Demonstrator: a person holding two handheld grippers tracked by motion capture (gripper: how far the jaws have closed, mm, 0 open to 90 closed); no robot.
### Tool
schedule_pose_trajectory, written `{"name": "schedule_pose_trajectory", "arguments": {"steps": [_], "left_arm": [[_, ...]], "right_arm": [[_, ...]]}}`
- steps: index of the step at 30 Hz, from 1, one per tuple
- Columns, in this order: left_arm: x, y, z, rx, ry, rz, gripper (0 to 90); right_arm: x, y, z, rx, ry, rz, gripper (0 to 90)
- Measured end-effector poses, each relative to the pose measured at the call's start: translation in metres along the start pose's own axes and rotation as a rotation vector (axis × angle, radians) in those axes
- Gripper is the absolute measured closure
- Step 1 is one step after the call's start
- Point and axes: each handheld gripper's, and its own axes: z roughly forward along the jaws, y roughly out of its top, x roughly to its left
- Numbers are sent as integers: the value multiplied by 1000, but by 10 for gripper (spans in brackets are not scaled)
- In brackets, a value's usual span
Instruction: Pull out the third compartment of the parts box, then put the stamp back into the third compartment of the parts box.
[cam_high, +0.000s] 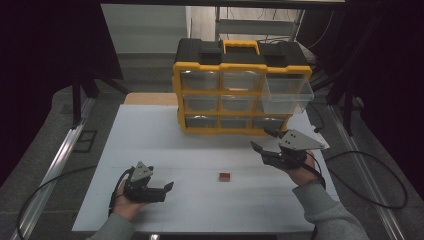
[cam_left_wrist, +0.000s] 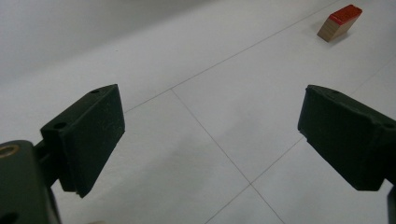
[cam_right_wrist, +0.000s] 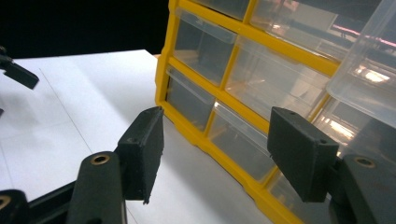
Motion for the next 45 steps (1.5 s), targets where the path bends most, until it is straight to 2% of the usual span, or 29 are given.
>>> {"name": "schedule_pose_trajectory", "arguments": {"steps": [7,14,29,45], "left_arm": [[0,0,0,-3,-1,-1,80],[0,0,0,-3,-1,0,80],[0,0,-1,-3,1,1,80],[1,-1,-2,-5,4,-3,80]], "right_arm": [[3,1,1,-12,55,60,369],[5,-1,5,6,103,97,367],[11,-6,16,60,166,140,363],[23,-12,31,108,212,129,361]]}}
